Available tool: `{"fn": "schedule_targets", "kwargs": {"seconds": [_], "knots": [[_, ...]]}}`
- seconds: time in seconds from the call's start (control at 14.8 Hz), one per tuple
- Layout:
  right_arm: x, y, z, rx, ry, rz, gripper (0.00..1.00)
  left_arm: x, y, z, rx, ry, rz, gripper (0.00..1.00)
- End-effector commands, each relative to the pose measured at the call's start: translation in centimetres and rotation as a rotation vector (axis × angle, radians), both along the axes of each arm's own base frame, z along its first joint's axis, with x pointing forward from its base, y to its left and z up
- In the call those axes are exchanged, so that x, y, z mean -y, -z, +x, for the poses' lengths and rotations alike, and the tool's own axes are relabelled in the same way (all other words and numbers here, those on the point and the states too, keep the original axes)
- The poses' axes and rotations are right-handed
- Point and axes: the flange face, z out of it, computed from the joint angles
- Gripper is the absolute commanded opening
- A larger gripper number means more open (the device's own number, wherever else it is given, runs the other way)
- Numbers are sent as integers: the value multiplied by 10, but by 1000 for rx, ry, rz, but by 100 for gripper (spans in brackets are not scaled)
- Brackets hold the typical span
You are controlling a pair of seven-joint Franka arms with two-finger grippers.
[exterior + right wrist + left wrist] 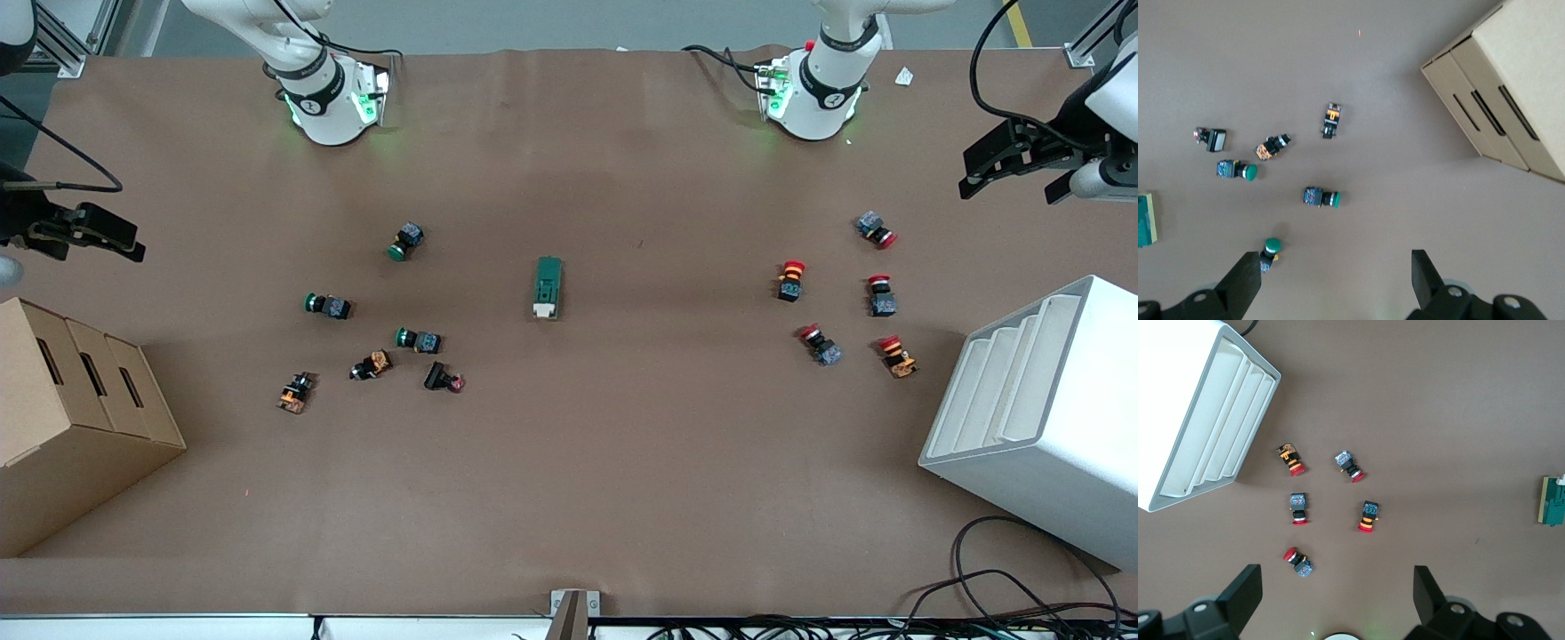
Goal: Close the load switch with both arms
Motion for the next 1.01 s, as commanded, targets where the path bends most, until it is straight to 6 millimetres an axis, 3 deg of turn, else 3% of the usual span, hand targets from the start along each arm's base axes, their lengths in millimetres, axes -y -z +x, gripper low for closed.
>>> {"fn": "schedule_targets", "kwargs": {"seconds": [0.0, 0.27, 0.4, 0.94], "knots": [[2, -5, -2, -15, 11, 21, 100, -3, -3, -7, 14, 18, -15, 100], [6, -5, -3, -15, 21, 20, 100, -2, 9, 2, -8, 19, -11, 100], [5, -6, -3, -10, 19, 20, 100, -4, 0, 3, 12, 11, -8, 100], [6, -9, -11, -15, 19, 22, 100, -3, 3, -1, -20, 11, 5, 100]]}}
